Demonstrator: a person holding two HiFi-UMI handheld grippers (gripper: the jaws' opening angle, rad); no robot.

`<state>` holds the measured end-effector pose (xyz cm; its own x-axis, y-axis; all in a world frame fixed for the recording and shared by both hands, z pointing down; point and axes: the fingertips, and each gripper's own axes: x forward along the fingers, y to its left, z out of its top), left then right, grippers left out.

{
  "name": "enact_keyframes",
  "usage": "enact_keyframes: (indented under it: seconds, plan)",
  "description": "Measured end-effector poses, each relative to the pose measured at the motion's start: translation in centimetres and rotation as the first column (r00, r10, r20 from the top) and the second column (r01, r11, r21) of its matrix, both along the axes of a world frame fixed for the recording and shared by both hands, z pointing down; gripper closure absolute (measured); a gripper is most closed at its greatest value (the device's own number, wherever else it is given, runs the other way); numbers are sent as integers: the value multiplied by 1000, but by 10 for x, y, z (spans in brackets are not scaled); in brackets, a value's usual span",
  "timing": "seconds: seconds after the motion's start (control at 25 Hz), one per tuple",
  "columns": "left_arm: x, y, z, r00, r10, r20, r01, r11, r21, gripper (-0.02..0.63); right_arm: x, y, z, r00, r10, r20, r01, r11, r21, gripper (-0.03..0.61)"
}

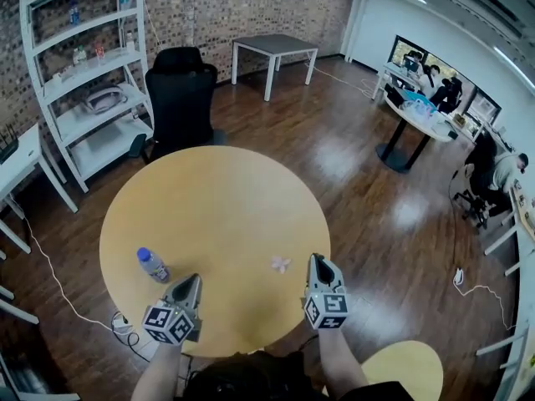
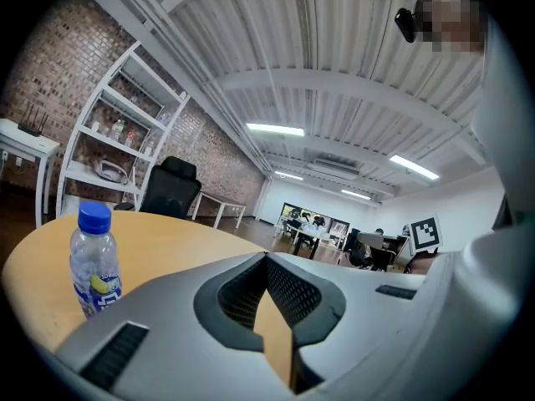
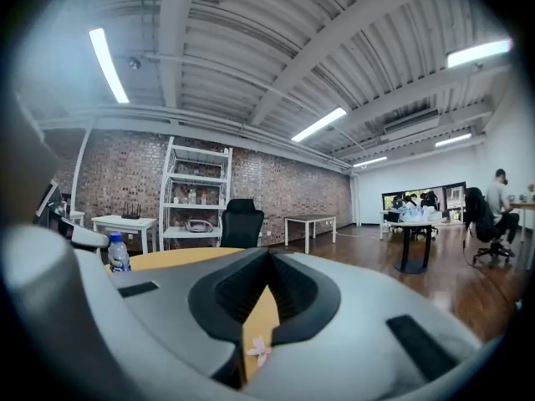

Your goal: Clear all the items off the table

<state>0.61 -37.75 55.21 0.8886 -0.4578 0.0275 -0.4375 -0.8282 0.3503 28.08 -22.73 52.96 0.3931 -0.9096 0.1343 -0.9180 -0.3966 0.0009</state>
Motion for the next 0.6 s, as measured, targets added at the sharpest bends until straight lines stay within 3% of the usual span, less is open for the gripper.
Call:
enact_keyframes:
  seconds: [0.2,0.6]
  plan:
    - [-9,-6,-9,1000,-16,4,16,999,42,615,-6,-7,-20,1000,-13,-4,13,996,85,577]
    - [-11,-18,-24,997,-52,-56,55,996,64,615,-9,-30,-27,997,-76,11,74,991,112,577]
